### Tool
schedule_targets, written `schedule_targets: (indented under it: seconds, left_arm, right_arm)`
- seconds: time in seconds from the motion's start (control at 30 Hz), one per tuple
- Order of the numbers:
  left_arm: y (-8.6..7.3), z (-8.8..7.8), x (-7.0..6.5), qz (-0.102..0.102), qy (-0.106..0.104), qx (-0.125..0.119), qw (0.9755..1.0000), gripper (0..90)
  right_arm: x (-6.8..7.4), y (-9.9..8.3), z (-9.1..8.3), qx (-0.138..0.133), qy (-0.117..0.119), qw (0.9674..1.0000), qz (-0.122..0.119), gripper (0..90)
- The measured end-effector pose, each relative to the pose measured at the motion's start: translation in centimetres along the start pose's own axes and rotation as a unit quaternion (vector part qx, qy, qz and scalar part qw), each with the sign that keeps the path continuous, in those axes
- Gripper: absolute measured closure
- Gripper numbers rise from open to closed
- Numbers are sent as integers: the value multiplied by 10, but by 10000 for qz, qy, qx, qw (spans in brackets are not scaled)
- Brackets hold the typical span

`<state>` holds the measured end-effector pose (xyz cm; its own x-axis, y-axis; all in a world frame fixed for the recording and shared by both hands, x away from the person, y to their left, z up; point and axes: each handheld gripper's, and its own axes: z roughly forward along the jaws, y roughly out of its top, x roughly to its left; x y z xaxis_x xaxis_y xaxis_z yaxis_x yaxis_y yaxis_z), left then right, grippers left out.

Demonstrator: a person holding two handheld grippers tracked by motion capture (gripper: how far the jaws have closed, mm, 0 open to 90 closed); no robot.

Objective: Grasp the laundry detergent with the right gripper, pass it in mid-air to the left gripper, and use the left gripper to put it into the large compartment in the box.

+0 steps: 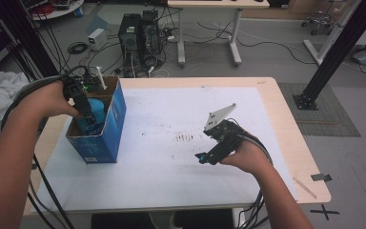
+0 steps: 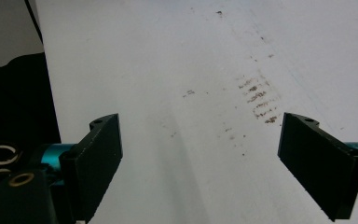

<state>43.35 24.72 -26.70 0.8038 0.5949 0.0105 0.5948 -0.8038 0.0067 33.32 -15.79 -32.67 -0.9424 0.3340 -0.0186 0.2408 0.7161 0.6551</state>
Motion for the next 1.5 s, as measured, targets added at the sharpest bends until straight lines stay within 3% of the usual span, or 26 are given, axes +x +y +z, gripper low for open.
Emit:
schedule_targets:
  seconds: [0.53,1.07,1.5]
  left_arm:
    - [5,30,0,-4,-6,135,9999,385]
    - [4,30,0,-9,-40,71,10000,378]
    - [2,23,-1,15,33,73,10000,313]
  right_arm:
    - [1,0,4,45,52,10000,13,131]
    - [0,-2,6,53,71,9999,50,130]
    - [-1,-5,5,10,59,10000,66,130]
